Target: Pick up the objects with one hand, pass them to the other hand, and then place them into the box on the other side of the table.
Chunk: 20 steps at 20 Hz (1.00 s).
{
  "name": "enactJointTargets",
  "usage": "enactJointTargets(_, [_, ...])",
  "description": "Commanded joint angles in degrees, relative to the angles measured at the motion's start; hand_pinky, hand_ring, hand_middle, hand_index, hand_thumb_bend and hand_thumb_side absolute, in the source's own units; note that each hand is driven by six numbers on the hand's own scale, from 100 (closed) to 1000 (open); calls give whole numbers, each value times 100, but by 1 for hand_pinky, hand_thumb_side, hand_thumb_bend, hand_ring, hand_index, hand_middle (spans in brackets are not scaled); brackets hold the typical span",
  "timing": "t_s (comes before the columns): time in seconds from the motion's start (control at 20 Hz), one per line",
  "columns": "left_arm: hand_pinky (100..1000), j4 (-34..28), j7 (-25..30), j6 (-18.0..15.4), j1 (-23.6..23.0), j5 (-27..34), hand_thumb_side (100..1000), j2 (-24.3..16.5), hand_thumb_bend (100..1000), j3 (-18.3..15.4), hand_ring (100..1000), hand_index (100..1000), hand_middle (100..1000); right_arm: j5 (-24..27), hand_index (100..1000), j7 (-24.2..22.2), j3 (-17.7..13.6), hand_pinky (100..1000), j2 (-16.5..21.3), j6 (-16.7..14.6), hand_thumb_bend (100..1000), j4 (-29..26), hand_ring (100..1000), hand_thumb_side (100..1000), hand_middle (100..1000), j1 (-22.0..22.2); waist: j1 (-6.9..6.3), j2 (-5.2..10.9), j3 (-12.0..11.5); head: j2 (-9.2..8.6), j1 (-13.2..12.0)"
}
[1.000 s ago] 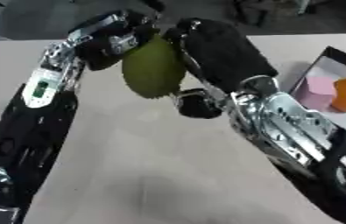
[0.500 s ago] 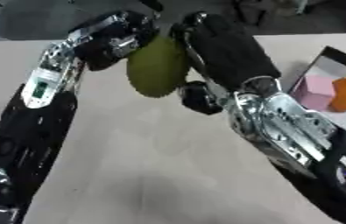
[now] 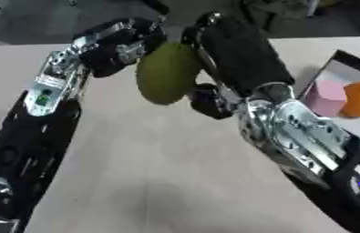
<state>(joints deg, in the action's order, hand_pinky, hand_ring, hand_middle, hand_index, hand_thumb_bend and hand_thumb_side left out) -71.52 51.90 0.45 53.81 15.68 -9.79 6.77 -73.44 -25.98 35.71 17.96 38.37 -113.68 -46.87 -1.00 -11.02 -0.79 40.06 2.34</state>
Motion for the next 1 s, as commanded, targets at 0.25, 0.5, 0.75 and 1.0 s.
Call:
enactJointTargets(0.25, [603, -54, 7, -10, 94, 59, 574, -1, 100, -4, 407, 597, 452, 99, 286, 50, -78, 713, 79, 129, 100, -91, 630, 100, 463, -82, -3, 88, 17, -91, 4])
enactJointTargets(0.5, [618, -53, 7, 24, 93, 58, 621, 0, 100, -16, 424, 619, 470, 135, 279, 73, -89, 711, 82, 185, 100, -91, 626, 100, 458, -64, -3, 90, 29, -92, 0])
enactJointTargets(0.75, [646, -1, 7, 82, 112, 106, 726, -21, 100, -143, 465, 663, 511, 192, 273, 179, -122, 710, 92, 261, 100, -91, 624, 100, 454, -40, -5, 95, 69, -108, -14])
enactJointTargets(1.0, [677, 107, 7, 134, 133, 117, 803, -32, 100, -296, 501, 701, 556, 227, 270, 224, -139, 709, 99, 295, 100, -91, 623, 100, 452, -27, -22, 104, 135, -129, -19])
